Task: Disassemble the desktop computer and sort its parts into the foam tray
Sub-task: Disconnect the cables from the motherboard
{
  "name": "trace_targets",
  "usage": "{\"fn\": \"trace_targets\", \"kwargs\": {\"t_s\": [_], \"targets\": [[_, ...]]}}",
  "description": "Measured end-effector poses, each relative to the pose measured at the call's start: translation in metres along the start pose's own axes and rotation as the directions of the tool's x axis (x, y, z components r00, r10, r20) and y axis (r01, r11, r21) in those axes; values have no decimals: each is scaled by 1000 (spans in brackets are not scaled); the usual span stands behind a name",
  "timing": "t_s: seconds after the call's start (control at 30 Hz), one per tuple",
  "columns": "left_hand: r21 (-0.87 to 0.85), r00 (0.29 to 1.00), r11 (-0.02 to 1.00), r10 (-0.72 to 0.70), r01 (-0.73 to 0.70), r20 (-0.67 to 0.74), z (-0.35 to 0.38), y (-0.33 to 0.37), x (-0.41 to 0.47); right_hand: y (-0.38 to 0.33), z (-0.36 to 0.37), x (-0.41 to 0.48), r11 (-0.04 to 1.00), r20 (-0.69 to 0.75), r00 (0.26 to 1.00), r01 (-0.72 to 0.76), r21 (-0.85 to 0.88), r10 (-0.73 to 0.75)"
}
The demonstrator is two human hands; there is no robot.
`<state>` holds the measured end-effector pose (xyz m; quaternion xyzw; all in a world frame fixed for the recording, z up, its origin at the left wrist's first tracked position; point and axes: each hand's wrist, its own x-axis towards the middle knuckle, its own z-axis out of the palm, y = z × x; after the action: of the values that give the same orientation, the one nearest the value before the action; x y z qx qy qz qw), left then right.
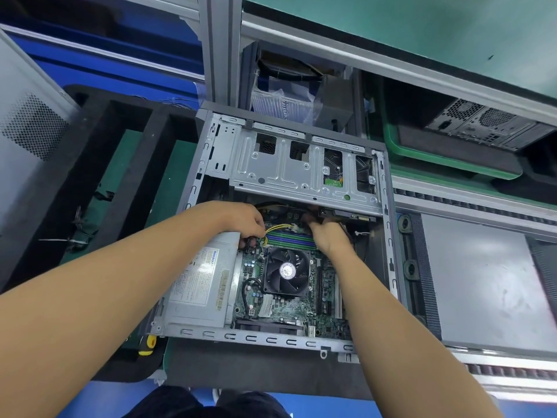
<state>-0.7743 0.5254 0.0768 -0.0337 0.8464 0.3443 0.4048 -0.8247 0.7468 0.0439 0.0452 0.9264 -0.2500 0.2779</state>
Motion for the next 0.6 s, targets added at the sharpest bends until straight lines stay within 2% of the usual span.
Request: {"fn": "trace_targets", "kwargs": {"t_s": [0.17,0.6], "targets": [[-7,1000,1000,-11,11,4,0,1,0,-1,-3,-1,995,-5,1000,22,-100,-23],[-8,999,999,-32,32,11,0,3,-1,-5,-2,-4,995,25,999,-18,-103,20]]}}
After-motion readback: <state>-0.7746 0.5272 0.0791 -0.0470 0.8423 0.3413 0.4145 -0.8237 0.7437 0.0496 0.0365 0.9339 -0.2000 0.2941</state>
